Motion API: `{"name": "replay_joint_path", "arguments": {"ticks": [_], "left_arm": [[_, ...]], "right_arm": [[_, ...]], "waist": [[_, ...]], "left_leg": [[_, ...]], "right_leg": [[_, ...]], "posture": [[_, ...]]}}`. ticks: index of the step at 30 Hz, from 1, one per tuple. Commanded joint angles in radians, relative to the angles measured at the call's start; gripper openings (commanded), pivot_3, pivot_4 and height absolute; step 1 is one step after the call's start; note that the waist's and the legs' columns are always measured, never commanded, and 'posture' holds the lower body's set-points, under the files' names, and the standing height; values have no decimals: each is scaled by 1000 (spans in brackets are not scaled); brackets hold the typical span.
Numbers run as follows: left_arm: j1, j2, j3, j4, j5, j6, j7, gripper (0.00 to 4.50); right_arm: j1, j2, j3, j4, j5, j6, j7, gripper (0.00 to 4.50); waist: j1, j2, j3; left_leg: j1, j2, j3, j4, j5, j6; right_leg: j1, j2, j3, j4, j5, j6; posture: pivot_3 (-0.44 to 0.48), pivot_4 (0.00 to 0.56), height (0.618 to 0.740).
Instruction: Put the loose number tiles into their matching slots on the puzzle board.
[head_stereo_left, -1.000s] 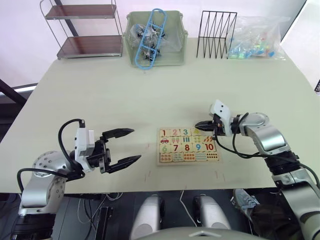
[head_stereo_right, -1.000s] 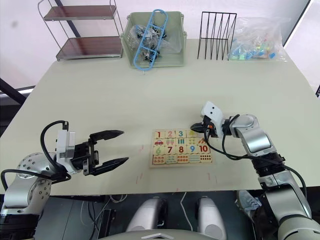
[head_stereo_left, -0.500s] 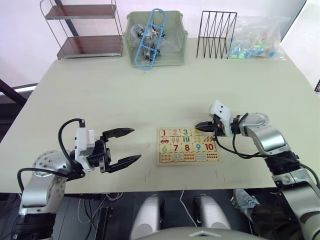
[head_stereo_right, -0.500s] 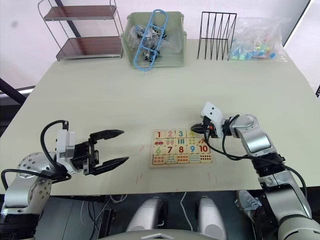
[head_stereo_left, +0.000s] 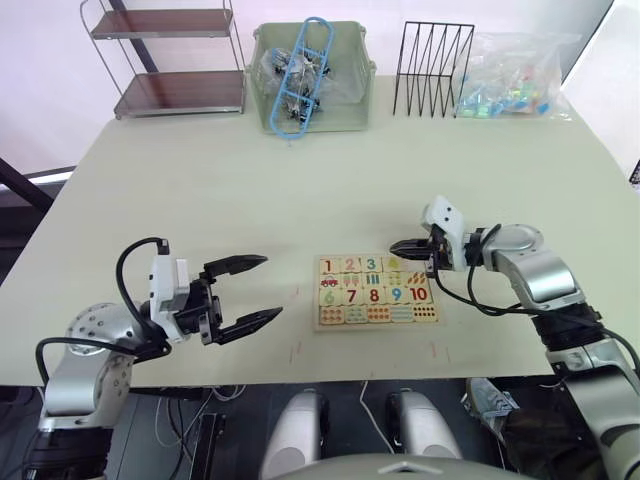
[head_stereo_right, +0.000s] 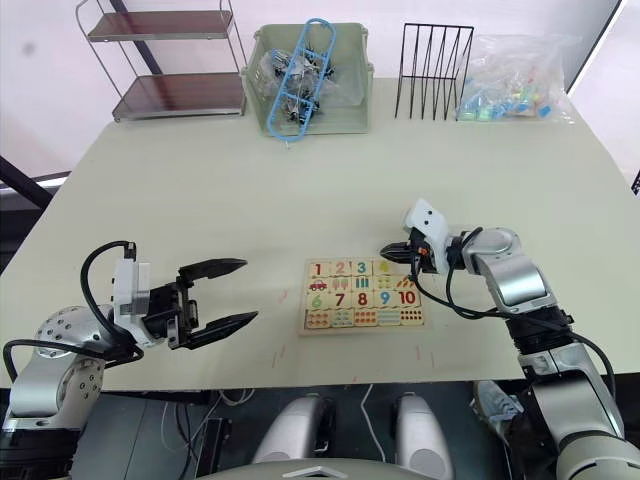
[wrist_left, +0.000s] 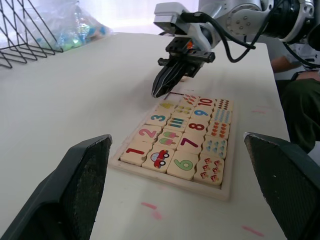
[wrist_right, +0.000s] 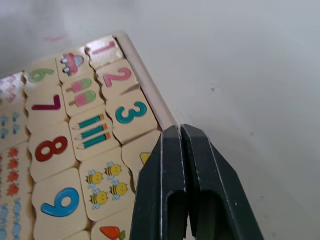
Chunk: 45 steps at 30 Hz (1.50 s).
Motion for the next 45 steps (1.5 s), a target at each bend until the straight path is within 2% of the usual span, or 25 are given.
{"name": "replay_joint_path", "arguments": {"ticks": [1, 7, 13, 18, 21, 25, 26, 28, 29, 40, 45], "left_arm": [[4, -12, 46, 5, -4, -8, 48, 4500], [14, -31, 85, 48, -5, -13, 102, 4500], [65, -36, 113, 61, 11, -12, 141, 4500], [103, -43, 128, 67, 20, -24, 152, 4500], [123, -46, 134, 75, 28, -36, 151, 4500], [144, -53, 146, 84, 28, -39, 159, 4500], [150, -54, 151, 87, 28, -40, 162, 4500], [161, -56, 159, 93, 34, -46, 165, 4500], [168, -57, 162, 95, 36, -48, 168, 4500], [254, -58, 194, 89, 58, -76, 179, 4500], [297, -63, 220, 89, 51, -92, 179, 4500]], "right_arm": [[18, -6, -70, -52, 50, -26, -16, 59], [98, -19, -149, -94, 78, -111, -52, 59], [242, -3, -293, -176, 158, -207, -114, 59], [380, -33, -380, -202, 177, -285, -122, 59], [453, -49, -427, -207, 198, -323, -111, 868], [547, -58, -488, -233, 246, -338, -102, 2650], [585, -58, -510, -243, 258, -347, -99, 3320], [648, -58, -544, -258, 273, -361, -97, 4197], [678, -59, -560, -258, 273, -375, -98, 4443], [867, -32, -689, -189, 300, -511, -92, 4443], [903, -29, -713, -157, 320, -550, -82, 4443]], "waist": [[0, 0, 0], [1, 0, 0], [2, 0, 0], [3, -1, 0], [3, -1, 0], [1, -1, 0], [1, -1, 0], [3, -1, 0], [3, -1, 0], [2, -1, -1], [3, -1, -1]], "left_leg": [[0, 0, 0, 0, 0, 0], [0, 0, 0, 0, 0, 0], [0, 0, 0, 0, 0, 0], [1, 0, 0, 0, 0, 0], [1, 0, 1, 0, 0, 0], [3, 0, 1, 0, 0, 0], [3, 0, 1, 0, 0, 0], [3, 1, 1, 0, 0, 0], [3, 0, 1, 0, 0, 0], [4, 1, 3, 0, 0, 0], [4, 1, 3, 0, 0, 0]], "right_leg": [[0, 0, 0, 0, 0, 0], [0, 0, 0, 0, 0, 0], [0, 0, 0, 0, 0, 0], [0, 0, 1, 2, 0, 0], [1, 0, 1, 1, 0, 0], [2, 0, 1, 2, 0, 0], [2, 1, 2, 2, 0, 0], [2, 1, 2, 2, 0, 0], [2, 1, 2, 2, 0, 0], [2, 1, 3, 1, -1, -1], [2, 0, 3, 0, -3, -3]], "posture": [[0, 150, 740], [0, 150, 740], [0, 150, 740], [0, 150, 740], [0, 150, 740], [0, 150, 740], [0, 150, 740], [0, 150, 740], [0, 150, 740], [0, 150, 740], [0, 150, 740]]}}
